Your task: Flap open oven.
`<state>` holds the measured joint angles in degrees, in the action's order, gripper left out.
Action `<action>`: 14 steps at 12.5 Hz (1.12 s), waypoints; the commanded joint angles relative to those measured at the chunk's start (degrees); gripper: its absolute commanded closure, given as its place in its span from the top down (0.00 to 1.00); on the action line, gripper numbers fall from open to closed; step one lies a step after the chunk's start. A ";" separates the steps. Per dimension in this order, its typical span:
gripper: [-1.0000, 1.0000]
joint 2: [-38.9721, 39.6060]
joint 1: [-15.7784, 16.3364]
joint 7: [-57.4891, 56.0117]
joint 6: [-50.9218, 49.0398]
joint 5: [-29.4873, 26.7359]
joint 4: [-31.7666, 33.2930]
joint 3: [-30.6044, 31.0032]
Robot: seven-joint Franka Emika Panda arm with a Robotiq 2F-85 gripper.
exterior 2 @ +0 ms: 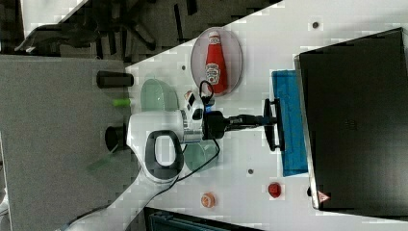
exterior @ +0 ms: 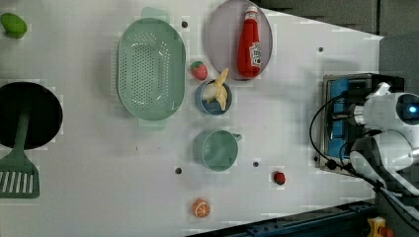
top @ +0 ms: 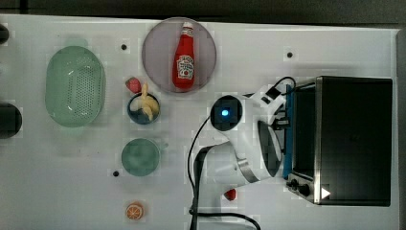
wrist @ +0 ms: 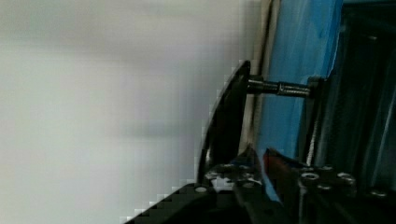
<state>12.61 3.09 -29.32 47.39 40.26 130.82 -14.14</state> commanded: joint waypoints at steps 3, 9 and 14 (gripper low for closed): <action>0.18 5.65 1.95 10.81 -0.59 0.86 0.43 2.80; 0.18 14.96 5.69 24.55 0.04 7.03 -2.63 3.40; 0.18 17.59 7.07 25.18 0.16 7.05 -4.72 3.49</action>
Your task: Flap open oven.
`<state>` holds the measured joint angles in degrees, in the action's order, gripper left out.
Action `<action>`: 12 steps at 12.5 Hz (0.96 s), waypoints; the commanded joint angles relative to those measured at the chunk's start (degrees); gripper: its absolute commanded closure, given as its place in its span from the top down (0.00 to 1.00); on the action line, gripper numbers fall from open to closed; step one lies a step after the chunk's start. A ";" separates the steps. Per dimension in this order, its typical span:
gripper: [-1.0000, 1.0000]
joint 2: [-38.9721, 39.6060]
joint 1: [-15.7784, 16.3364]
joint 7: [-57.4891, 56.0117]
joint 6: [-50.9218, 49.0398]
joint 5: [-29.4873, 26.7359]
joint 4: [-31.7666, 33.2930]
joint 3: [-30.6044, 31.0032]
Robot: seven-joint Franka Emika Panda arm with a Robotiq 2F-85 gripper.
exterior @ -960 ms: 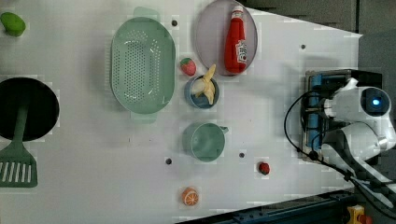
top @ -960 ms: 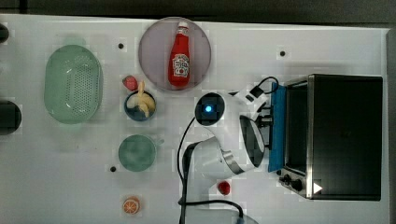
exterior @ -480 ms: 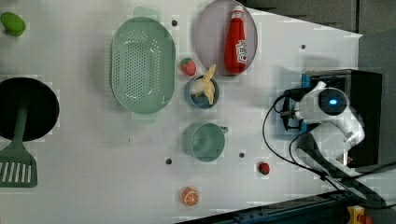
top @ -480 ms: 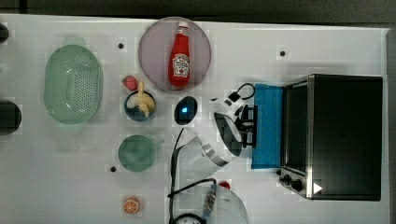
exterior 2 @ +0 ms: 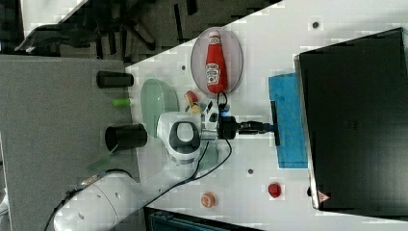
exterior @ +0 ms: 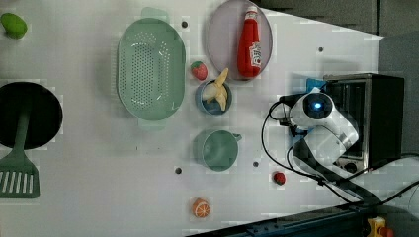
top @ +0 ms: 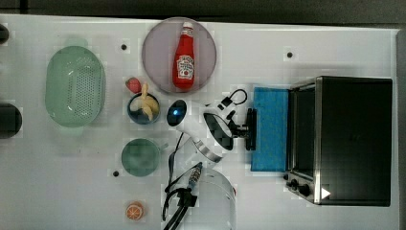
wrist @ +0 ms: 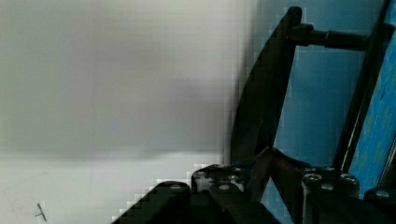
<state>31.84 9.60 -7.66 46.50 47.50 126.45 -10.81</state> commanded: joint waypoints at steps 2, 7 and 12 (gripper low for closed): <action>0.18 -2.37 0.78 3.54 1.83 -0.97 -1.14 0.81; 0.18 -12.26 0.51 4.01 2.55 -22.98 -1.61 1.13; 0.18 -23.42 -0.15 4.01 -1.44 -41.92 -3.01 -1.48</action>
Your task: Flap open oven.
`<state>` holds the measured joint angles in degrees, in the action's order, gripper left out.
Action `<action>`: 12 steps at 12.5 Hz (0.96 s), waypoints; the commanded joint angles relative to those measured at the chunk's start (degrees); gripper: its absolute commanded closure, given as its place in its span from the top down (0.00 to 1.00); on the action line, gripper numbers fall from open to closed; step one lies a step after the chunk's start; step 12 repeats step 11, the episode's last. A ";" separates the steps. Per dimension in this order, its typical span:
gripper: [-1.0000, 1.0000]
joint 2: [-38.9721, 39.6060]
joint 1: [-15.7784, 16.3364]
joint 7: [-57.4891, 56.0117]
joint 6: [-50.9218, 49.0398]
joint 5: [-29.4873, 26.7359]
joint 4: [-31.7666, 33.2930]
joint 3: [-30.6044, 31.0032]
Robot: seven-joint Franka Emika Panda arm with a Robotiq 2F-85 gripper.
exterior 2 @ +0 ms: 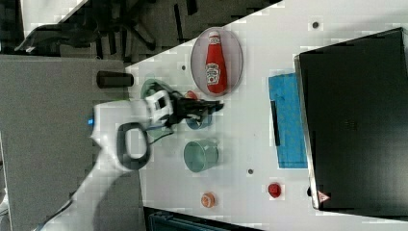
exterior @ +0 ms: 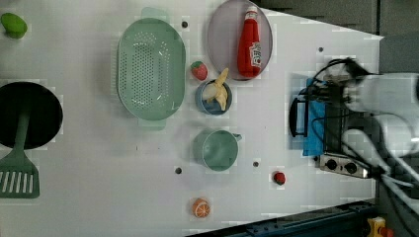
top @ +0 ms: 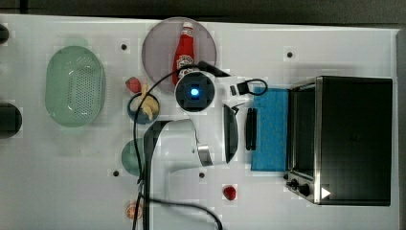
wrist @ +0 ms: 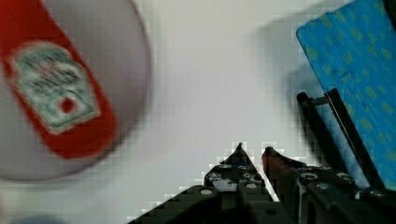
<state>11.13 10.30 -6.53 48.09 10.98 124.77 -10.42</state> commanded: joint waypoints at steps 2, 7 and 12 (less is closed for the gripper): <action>0.18 -6.17 -0.89 2.89 -8.34 -8.56 -3.45 -2.89; 0.18 -14.41 -0.94 8.30 -22.92 -8.57 -9.75 -2.86; 0.18 -20.30 -0.89 9.37 -31.71 -8.57 -11.79 -2.65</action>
